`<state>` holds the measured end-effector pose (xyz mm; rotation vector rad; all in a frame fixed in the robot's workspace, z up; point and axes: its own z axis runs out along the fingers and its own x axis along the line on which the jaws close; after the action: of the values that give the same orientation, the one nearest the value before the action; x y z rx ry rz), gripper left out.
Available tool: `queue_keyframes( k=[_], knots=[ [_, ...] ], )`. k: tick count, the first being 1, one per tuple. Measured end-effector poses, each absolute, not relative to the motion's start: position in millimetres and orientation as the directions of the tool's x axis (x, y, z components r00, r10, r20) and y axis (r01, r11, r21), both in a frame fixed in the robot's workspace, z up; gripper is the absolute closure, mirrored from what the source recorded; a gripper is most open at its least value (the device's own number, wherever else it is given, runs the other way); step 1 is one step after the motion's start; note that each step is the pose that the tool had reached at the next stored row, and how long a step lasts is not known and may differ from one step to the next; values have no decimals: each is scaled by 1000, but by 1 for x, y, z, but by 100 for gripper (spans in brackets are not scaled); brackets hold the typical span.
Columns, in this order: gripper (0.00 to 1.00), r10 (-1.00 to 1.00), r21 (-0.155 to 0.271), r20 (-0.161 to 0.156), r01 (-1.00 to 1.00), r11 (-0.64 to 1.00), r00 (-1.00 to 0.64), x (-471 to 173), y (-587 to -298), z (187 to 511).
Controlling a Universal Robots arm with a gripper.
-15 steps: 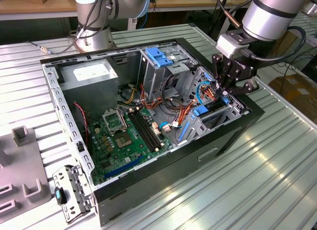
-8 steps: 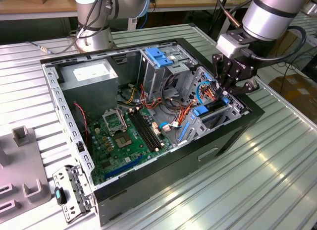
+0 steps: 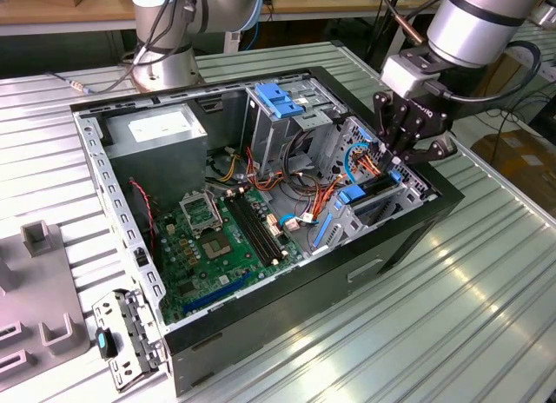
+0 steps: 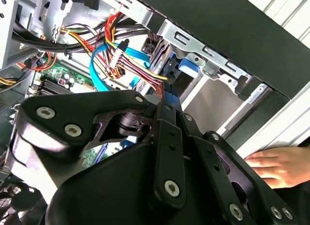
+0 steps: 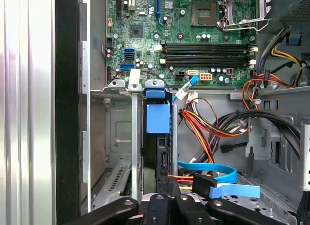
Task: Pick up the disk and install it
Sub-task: 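Insert the second disk wire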
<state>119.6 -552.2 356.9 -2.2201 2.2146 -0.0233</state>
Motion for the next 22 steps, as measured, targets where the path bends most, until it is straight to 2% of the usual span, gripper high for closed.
queue_keyframes(
  k=[12,22],
  knots=[
    [89,-1000,-15,1,-1000,-3,3,114,-552,369],
    [89,-1000,-15,-2,-1000,-3,3,109,-552,401]
  ],
)
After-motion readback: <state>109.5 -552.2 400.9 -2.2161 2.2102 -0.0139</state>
